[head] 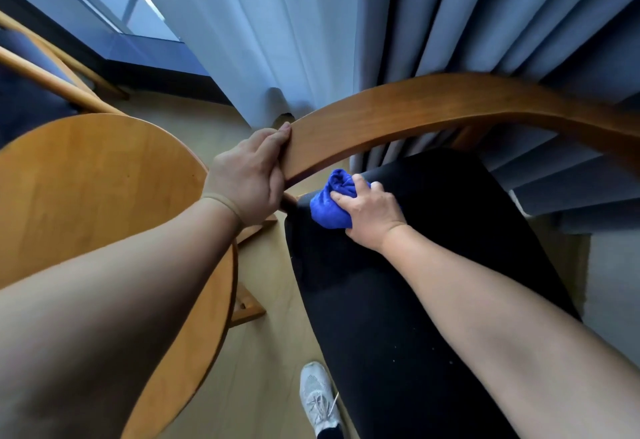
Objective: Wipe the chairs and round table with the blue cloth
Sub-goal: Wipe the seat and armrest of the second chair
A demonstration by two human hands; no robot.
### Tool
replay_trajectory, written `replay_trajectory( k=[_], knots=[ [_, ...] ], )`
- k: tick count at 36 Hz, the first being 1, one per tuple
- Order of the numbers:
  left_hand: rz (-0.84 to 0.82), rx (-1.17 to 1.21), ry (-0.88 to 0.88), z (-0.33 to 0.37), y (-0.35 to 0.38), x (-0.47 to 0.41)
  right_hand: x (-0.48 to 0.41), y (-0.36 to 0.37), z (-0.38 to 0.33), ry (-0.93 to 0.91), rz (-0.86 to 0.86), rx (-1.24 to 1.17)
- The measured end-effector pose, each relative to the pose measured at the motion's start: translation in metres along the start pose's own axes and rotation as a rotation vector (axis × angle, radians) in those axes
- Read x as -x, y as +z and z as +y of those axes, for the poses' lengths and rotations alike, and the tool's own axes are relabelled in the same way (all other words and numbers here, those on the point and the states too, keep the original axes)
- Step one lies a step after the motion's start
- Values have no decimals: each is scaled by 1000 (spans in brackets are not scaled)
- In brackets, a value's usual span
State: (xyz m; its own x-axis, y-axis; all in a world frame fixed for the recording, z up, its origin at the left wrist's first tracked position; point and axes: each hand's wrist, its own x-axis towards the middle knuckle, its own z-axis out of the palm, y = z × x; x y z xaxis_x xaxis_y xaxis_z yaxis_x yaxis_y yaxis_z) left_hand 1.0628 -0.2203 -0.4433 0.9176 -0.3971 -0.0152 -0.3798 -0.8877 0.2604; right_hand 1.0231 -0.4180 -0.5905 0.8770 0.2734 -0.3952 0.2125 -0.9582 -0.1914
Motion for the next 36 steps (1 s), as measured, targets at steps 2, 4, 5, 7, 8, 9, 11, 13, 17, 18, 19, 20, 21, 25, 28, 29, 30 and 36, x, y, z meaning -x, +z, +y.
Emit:
replay_trajectory(
  k=[2, 4, 5, 7, 8, 9, 11, 13, 17, 18, 19, 20, 21, 25, 28, 29, 30, 36],
  knots=[
    [1, -12, -5, -1, 2, 1, 2, -4, 14, 23, 8, -5],
    [-1, -22, -3, -1, 3, 1, 5, -9, 32, 57, 24, -7],
    [1, -25, -2, -1, 4, 0, 7, -11, 42, 79, 34, -6],
    [5, -27, -3, -1, 4, 0, 9, -15, 63, 134, 41, -14],
    [7, -28, -2, -2, 4, 0, 10, -18, 73, 166, 39, -16],
    [9, -30, -2, -2, 4, 0, 11, -19, 85, 199, 37, -19],
    [5, -32, -1, -2, 4, 0, 16, -23, 111, 290, 35, -40],
    [6, -25, -2, -2, 4, 0, 26, -26, 141, 401, 38, -69],
    [10, -16, -13, -2, 4, 0, 47, -28, 179, 542, 7, -69],
    [12, -18, -16, -1, 4, 0, 51, -26, 183, 575, 5, -81],
    [9, -17, -19, -1, 4, 0, 55, -24, 186, 617, 8, -104],
    [2, -16, -19, 0, 4, 1, 60, -22, 189, 664, 13, -130],
    [-2, -16, -17, 0, 3, 1, 65, -19, 192, 703, 16, -154],
    [0, -8, -14, 0, 2, 1, 82, -14, 202, 763, 3, -225],
    [0, -15, -14, 1, 2, 2, 98, -13, 214, 801, 0, -230],
    [-1, -20, -11, 1, 2, 2, 105, -10, 220, 826, 19, -244],
    [-2, -22, -8, 1, 2, 1, 112, -6, 225, 843, 40, -280],
    [-24, -48, -2, 3, 3, 0, 132, 12, 222, 865, 133, -407]
  ],
)
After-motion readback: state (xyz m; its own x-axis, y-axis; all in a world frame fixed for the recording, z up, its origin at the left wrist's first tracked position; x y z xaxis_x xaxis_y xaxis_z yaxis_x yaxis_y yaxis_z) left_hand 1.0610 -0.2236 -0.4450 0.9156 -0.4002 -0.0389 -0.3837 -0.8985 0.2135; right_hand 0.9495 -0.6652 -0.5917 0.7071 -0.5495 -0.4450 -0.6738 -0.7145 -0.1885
